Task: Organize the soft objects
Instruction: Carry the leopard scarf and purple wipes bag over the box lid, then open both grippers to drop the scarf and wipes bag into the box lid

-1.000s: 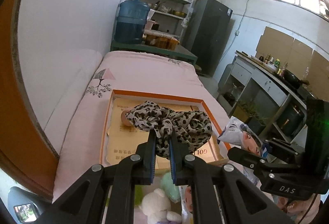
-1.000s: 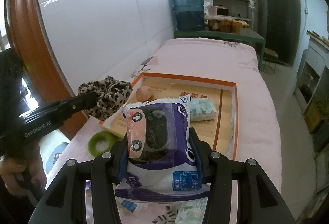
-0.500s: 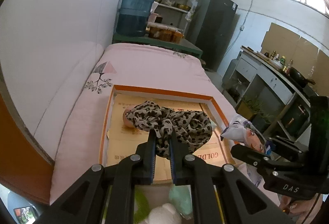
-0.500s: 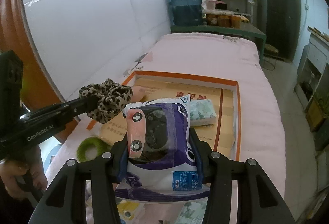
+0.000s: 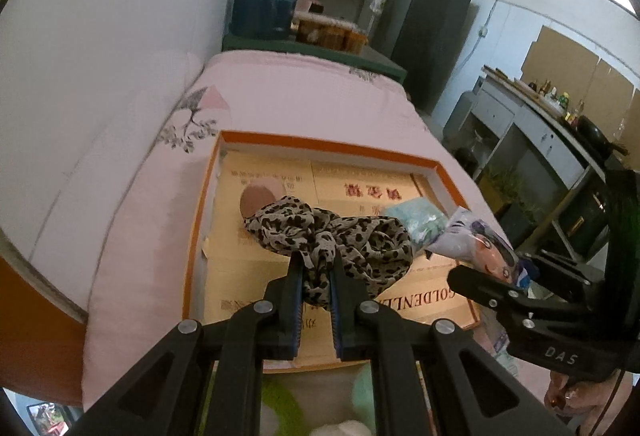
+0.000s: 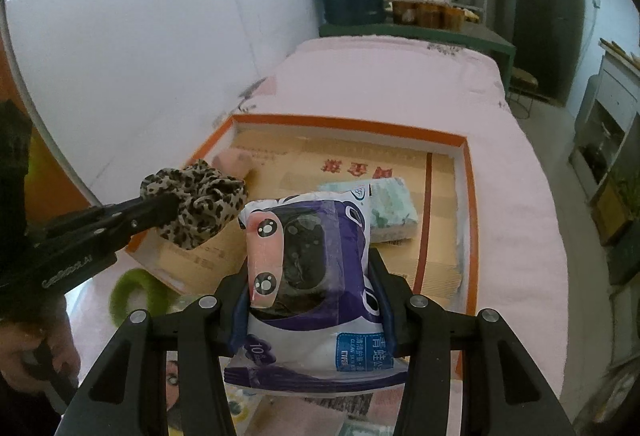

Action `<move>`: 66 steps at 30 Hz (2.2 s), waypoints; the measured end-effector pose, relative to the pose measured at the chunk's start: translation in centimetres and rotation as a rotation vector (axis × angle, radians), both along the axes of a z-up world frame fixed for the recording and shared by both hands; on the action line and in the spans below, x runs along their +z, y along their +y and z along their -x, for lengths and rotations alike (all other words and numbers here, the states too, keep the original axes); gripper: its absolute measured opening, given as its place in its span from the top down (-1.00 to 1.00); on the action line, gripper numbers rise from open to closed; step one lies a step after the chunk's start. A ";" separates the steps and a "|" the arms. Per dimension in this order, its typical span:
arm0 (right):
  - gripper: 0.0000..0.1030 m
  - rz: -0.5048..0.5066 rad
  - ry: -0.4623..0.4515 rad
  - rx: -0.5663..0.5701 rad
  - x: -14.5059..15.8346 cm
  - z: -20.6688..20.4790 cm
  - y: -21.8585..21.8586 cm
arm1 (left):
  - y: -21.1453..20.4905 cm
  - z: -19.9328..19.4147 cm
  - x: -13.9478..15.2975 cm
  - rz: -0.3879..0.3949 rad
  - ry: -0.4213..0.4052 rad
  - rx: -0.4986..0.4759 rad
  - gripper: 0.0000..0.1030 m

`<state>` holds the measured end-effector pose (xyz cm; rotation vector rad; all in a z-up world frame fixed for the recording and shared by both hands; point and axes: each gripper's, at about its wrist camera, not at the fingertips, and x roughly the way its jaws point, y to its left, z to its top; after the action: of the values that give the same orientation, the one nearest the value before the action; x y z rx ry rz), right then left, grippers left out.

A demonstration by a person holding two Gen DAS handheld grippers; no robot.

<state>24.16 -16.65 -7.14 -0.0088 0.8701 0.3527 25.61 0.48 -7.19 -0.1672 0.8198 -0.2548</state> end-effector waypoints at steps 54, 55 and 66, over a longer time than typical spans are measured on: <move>-0.48 0.048 0.006 -0.101 -0.3 1.6 -1.2 | 1.5 4.5 2.2 0.026 -0.047 0.045 -0.16; -0.48 0.048 0.002 -0.101 -0.1 1.9 -1.3 | 1.6 4.7 2.4 0.026 -0.052 0.047 -0.16; -0.48 0.036 -0.035 -0.116 2.0 5.5 -1.5 | 2.1 8.4 4.2 -0.003 -0.113 0.063 -0.16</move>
<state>18.66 -18.16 -5.14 0.0024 0.8385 0.2274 17.17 2.57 -2.96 -0.1737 0.7018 -0.2014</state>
